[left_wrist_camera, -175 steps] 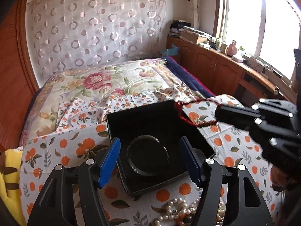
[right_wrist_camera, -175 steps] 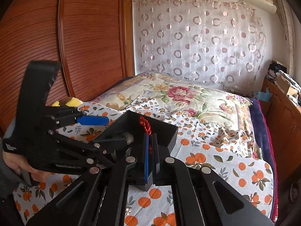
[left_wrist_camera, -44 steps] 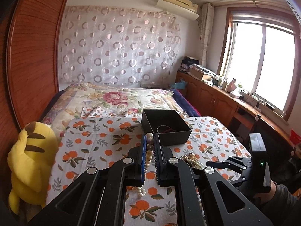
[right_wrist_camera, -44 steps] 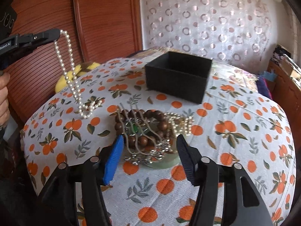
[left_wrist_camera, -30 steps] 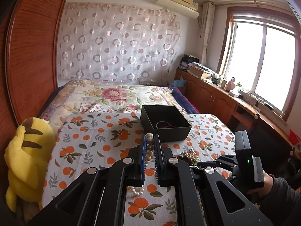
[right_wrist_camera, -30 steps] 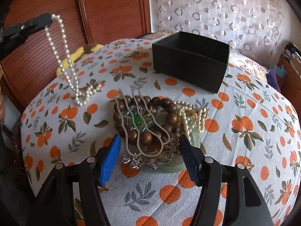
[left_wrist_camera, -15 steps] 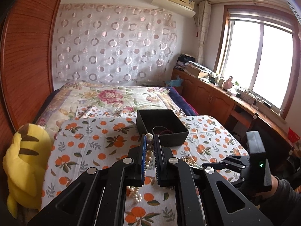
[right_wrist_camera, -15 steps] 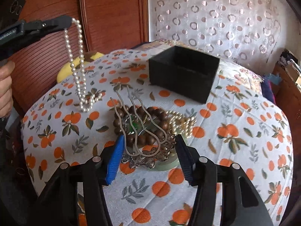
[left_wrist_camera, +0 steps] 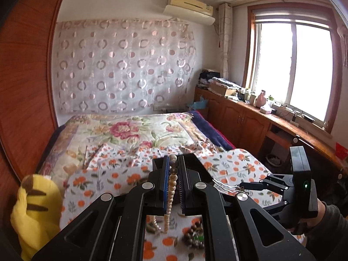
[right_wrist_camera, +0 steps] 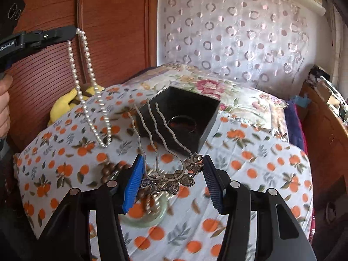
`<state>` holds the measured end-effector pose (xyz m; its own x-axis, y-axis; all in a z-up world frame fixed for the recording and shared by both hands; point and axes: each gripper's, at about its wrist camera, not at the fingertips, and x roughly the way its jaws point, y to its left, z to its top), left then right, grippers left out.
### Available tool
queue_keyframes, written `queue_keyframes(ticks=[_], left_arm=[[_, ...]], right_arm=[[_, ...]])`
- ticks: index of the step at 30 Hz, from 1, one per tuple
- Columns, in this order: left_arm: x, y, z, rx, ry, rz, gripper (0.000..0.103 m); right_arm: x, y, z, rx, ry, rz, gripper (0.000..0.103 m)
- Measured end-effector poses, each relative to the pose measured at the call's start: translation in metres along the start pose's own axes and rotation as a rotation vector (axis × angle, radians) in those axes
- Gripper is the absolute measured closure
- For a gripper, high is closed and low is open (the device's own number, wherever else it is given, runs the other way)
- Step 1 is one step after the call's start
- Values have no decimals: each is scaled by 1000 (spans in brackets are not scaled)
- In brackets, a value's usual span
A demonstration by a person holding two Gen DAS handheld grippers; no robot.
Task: Organize jewelry
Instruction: 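Carry the pearls toward the box with the left tool while the right tool grasps the silver hair comb, then lower the pearls and the hair comb into the black box and open both tools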
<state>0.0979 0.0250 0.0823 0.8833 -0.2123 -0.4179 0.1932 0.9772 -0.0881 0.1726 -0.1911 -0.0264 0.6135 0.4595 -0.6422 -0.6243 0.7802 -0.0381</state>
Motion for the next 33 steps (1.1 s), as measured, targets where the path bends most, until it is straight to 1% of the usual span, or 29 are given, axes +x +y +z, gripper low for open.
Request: queue_keyframes(ticks=[6,10,15,18,24,27,32,33], left_arm=[[17,-2,26,14,-11,7,96],[22,-5,44,31,-28,18,96],[27,-14,67,69,-48,29,96],[33,-18,78,79,-47,29,96],[44,-21,85,84,-37,34,96],[56,-20,85,84,-15,37,96],[77,-15,75,81,35,41,96],[79,-15,72,78,41,44,92]], right_arm=[[10,-11,18,-10,-12,-32,46],[16,-17,26,-7,-13,-44,46],[22,-20,31,-3,-11,-55,46],[24,-23,33,-1,-11,-62,46],[27,-24,38,-1,-13,-68,46],[30,-26,39,-1,-8,-70,46],[41,-26,42,1,6,-70,46],[44,-27,43,2,7,-67,46]])
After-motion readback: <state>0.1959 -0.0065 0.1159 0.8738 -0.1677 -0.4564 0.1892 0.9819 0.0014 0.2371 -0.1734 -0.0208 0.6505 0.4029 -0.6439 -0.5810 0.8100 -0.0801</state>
